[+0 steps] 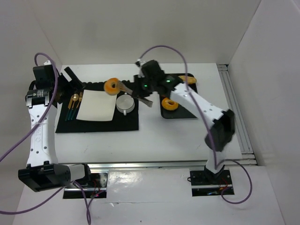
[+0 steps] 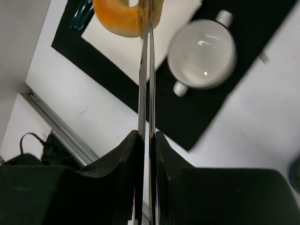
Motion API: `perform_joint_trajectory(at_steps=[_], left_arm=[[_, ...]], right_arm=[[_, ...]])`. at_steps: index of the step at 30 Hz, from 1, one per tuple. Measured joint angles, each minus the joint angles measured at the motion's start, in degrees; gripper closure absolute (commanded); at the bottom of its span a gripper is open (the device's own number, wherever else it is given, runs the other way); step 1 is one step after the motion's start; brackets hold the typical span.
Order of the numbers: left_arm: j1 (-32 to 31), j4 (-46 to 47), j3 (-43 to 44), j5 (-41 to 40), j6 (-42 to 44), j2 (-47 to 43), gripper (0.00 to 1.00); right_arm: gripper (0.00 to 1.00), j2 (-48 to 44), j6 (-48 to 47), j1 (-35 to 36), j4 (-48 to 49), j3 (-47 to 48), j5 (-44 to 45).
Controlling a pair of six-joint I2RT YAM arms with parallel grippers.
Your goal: Place the bread
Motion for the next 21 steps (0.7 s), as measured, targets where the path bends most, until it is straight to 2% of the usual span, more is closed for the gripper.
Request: perform_joint_trajectory(at_steps=[5, 9, 10, 11, 13, 14, 21], left_arm=[[1.33, -0.70, 0.00, -1.09, -4.15, -4.17, 0.00], [1.60, -0.70, 0.00, -1.31, -5.44, -6.86, 0.00], [1.60, -0.68, 0.00, -1.31, -5.64, -7.15, 0.00], [1.62, -0.68, 0.00, -1.29, -6.03, -7.17, 0.00], [1.62, -0.72, 0.00, -1.27, -6.45, -7.04, 0.00], [1.64, -0.72, 0.00, -1.29, -6.49, -6.99, 0.00], [1.64, -0.74, 0.00, -1.25, -6.51, -6.99, 0.00]], right_arm=[[0.83, 21.99, -1.46, 6.47, 0.15, 21.20, -0.48], [0.80, 31.95, -1.57, 8.83, 0.28, 27.56, -0.68], [0.78, 33.48, -1.46, 9.14, 0.24, 27.89, -0.76], [0.69, 34.60, -1.42, 9.33, 0.13, 27.89, -0.83], [0.61, 36.02, -1.01, 9.46, -0.22, 27.89, -0.94], [0.54, 36.24, -0.94, 9.44, -0.28, 27.89, -1.11], [0.38, 34.49, -0.37, 8.74, 0.79, 27.54, -1.88]])
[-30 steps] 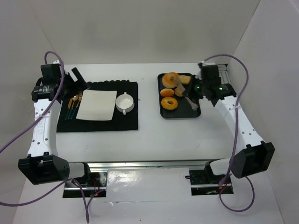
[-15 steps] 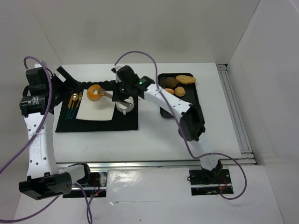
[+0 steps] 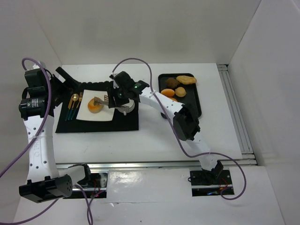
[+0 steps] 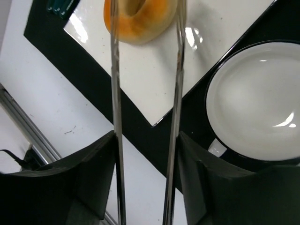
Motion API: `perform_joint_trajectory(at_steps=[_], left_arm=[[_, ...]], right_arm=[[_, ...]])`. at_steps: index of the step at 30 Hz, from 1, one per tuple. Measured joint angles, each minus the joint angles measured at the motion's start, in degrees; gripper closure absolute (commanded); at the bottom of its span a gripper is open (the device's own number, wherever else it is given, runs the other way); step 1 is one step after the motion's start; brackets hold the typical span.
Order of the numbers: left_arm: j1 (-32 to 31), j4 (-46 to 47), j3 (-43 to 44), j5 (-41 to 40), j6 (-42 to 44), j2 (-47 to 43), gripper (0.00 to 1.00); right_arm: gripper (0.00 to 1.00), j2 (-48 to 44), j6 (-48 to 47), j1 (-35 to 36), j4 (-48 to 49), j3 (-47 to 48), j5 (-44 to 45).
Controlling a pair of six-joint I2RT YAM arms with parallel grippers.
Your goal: Place the bread
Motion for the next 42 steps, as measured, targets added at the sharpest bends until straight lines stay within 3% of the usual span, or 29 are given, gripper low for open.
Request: perform_joint_trajectory(at_steps=[6, 9, 16, 21, 25, 32, 33, 36, 38, 40, 42], left_arm=[[0.39, 0.00, 0.00, -0.07, 0.04, 0.00, 0.00], [0.42, -0.02, 0.02, -0.17, 0.07, 0.07, 0.00], [0.44, -0.09, 0.83, -0.22, 0.13, 1.18, 0.00], [0.44, -0.13, 0.83, -0.15, 0.15, 1.46, 0.00], [0.44, -0.07, 0.79, 0.48, 0.28, 1.46, 0.00], [0.44, 0.20, 0.70, 0.90, 1.01, 1.81, 0.02], [0.44, 0.26, 0.70, 0.90, 1.42, 1.88, 0.02], [0.44, 0.74, 0.37, 1.01, 1.68, 2.10, 0.02], [0.44, 0.96, 0.04, 1.60, 1.81, 2.43, 0.02], [0.44, 1.16, -0.04, 2.78, 1.88, 2.93, 0.02], [0.42, 1.33, -0.15, 4.13, 1.92, 3.52, 0.02]], right_arm=[[0.35, -5.18, 0.22, -2.89, 0.26, -0.66, -0.09], [0.40, -9.94, -0.04, -4.42, 1.20, -4.09, 0.74], [0.40, -38.86, -1.70, -7.56, 8.76, -37.24, 12.46], [0.39, -50.53, -3.26, -7.08, 13.64, -52.85, 18.60], [0.39, -49.92, -4.57, -4.70, 16.44, -61.20, 22.47], [0.35, -45.90, -4.81, -2.47, 19.96, -67.60, 25.16], [0.27, -44.96, -4.79, -2.38, 20.63, -68.02, 25.49], [0.15, -42.12, -4.61, -2.25, 22.32, -68.61, 26.18], [0.12, -40.76, -4.02, -1.90, 22.05, -68.61, 27.43], [0.02, -40.50, -2.91, -1.46, 21.31, -68.43, 29.77], [0.00, -40.63, -1.84, -1.20, 20.37, -67.25, 32.35]])
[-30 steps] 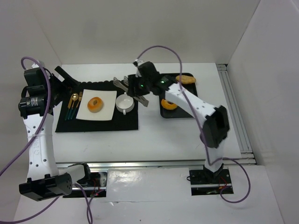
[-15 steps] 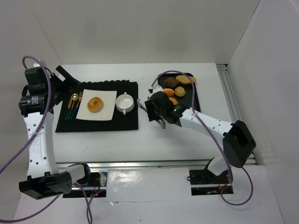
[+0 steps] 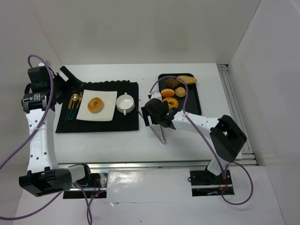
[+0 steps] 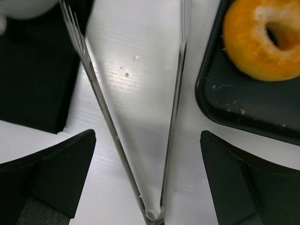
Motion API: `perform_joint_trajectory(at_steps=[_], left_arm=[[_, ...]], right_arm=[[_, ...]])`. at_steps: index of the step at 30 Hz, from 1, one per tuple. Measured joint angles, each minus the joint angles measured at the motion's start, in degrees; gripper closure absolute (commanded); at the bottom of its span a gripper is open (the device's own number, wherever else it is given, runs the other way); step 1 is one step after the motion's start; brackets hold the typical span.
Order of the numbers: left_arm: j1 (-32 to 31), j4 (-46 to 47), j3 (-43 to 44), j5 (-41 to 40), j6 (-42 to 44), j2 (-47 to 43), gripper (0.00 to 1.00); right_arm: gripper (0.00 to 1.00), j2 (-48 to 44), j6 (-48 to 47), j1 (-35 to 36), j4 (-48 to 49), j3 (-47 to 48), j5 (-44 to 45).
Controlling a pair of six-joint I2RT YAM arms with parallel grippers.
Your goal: Place the bread
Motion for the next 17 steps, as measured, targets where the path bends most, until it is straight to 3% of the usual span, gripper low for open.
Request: perform_joint_trajectory(at_steps=[6, 17], left_arm=[[0.02, 0.28, -0.37, 2.25, 0.46, 0.87, 0.01], [-0.02, 0.81, -0.85, 2.49, 1.05, 2.14, 0.01]], right_arm=[[0.00, -6.95, 3.52, -2.82, -4.79, 2.32, 6.14], [0.00, -26.14, 10.54, -22.27, -13.11, -4.15, 10.25]])
